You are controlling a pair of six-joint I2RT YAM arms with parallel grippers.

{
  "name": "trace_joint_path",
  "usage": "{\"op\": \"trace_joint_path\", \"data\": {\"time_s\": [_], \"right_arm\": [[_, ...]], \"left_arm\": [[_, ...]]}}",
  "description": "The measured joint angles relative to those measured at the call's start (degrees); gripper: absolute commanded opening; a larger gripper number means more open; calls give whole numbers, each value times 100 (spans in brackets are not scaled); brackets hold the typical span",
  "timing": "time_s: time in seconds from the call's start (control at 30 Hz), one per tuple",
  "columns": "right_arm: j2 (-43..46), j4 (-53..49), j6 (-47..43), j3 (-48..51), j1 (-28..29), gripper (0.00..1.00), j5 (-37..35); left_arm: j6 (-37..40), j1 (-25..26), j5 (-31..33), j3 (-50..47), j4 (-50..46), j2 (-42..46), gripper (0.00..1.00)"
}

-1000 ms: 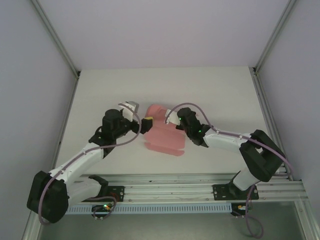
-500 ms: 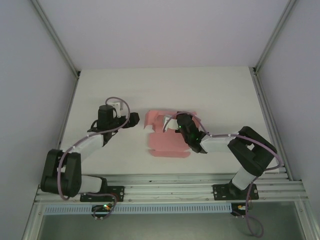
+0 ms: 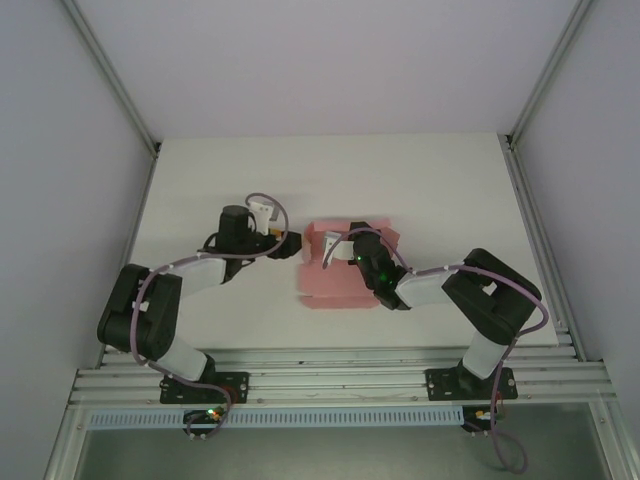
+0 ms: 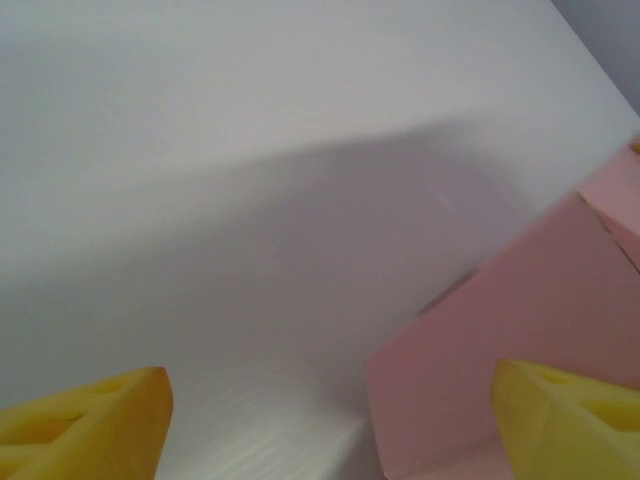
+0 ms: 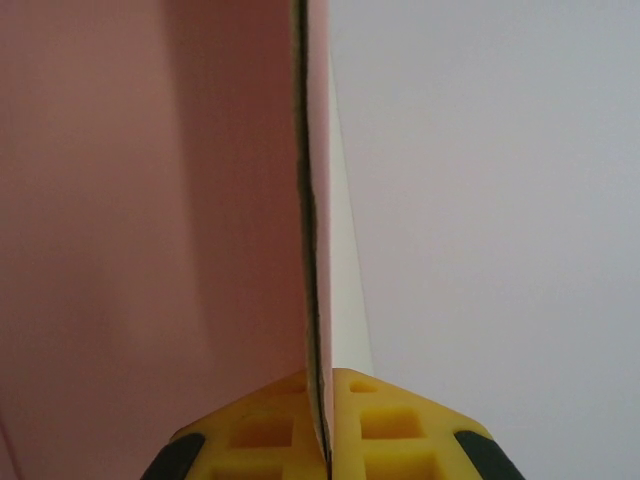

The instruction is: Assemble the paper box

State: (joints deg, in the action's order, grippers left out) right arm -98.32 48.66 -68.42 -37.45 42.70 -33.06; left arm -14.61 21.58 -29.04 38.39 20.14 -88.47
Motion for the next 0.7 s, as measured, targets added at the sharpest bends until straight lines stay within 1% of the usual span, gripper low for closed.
{"op": "trace_joint_path", "data": {"time_s": [0.03, 0.07, 0.2, 0.27, 0.33, 0.57, 0.7], "right_arm": [[0, 0, 2, 0, 0, 0, -2], [0, 0, 0, 0, 0, 0, -2], [0, 0, 2, 0, 0, 0, -20], [0, 0, 2, 0, 0, 0, -24], [0, 0, 2, 0, 0, 0, -46], [0, -2, 4, 0, 31, 0, -243], [0, -50, 70, 0, 37, 0, -264]], "left_arm": [[66, 61, -17, 0, 0, 0, 72], [118, 96, -17, 0, -7, 0, 71], [199, 140, -13, 0, 0, 0, 71], [234, 157, -11, 0, 7, 0, 69], [280, 166, -13, 0, 7, 0, 68], [485, 529, -39, -7, 9, 0, 66], [584, 621, 35, -11, 17, 0, 57]]}}
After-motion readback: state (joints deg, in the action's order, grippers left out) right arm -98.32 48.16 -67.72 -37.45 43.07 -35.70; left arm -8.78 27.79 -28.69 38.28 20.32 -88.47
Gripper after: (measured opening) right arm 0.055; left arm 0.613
